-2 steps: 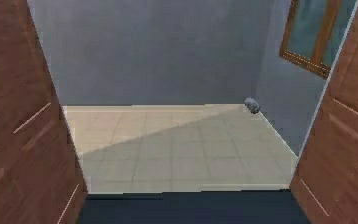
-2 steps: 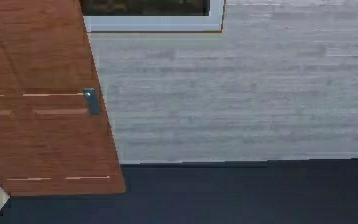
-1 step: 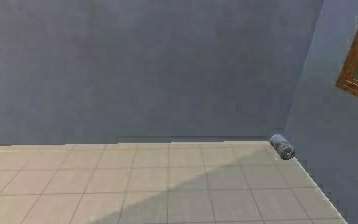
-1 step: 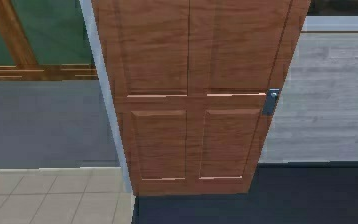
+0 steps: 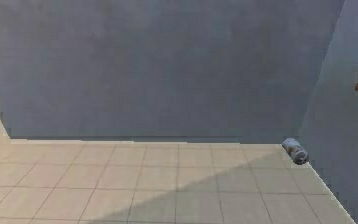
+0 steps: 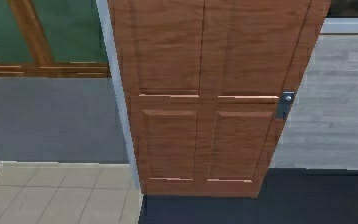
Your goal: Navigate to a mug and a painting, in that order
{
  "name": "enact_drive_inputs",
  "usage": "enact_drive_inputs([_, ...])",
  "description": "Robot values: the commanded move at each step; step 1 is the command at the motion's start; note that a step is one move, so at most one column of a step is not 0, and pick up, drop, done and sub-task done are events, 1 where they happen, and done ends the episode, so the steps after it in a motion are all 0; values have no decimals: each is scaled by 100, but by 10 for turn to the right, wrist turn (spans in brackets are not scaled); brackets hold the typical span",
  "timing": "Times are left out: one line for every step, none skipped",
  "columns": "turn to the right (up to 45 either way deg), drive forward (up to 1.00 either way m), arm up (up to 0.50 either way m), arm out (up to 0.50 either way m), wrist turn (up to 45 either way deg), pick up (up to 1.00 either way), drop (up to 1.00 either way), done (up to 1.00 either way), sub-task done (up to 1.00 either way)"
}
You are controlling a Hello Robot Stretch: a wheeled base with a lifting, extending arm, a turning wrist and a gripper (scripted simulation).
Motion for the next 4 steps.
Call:
enact_drive_inputs([0,50,0,0,0,0,0,0,0])
enact_drive_inputs([-450,0,0,0,0,0,0,0,0])
enact_drive_inputs([-150,0,0,0,0,0,0,0,0])
enact_drive_inputs([0,35,0,0,0,0,0,0,0])
